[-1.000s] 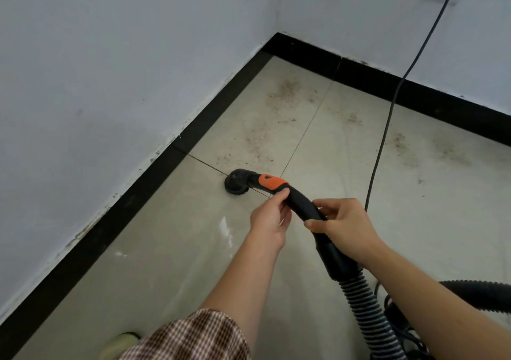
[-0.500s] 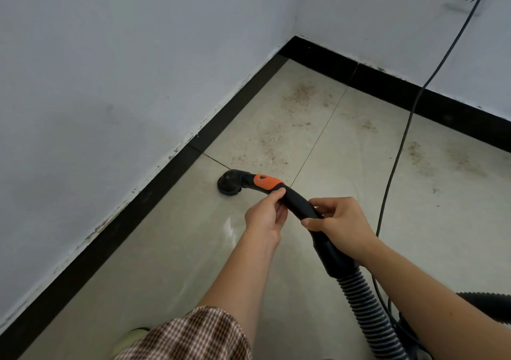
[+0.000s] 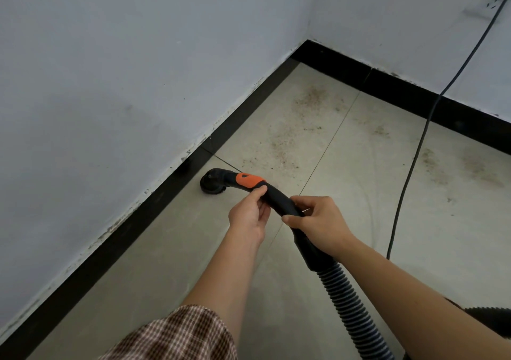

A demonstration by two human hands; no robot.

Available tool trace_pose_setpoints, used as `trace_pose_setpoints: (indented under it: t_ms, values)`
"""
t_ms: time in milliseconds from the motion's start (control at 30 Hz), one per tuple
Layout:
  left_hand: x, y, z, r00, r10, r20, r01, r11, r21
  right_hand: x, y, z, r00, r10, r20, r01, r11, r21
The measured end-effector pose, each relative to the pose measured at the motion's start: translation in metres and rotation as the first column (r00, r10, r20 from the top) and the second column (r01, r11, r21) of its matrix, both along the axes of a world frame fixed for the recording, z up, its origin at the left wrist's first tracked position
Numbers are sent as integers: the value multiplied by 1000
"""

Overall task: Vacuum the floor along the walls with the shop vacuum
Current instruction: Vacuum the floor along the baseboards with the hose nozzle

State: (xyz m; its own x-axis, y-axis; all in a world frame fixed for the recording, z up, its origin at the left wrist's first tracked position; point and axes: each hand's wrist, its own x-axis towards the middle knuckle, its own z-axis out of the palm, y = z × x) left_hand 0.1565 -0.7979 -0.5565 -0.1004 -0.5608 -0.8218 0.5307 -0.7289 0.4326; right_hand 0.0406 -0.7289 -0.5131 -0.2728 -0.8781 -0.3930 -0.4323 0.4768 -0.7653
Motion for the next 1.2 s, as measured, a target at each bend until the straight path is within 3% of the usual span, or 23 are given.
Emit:
trace_pose_setpoints:
  t_ms: [200, 467, 1200]
  values:
    - [3, -7, -4, 1000, -5, 10, 5, 1000, -19, 7, -13, -4, 985, 123, -118, -113, 990, 90]
    - [-14, -10, -2, 999, -42, -29, 40, 998, -49, -3, -13, 4, 972, 95, -216, -76, 993, 91]
    - [-79, 31, 5, 972, -223, -79, 216, 973, -85, -61, 41, 19, 976, -64, -209, 85, 992, 90]
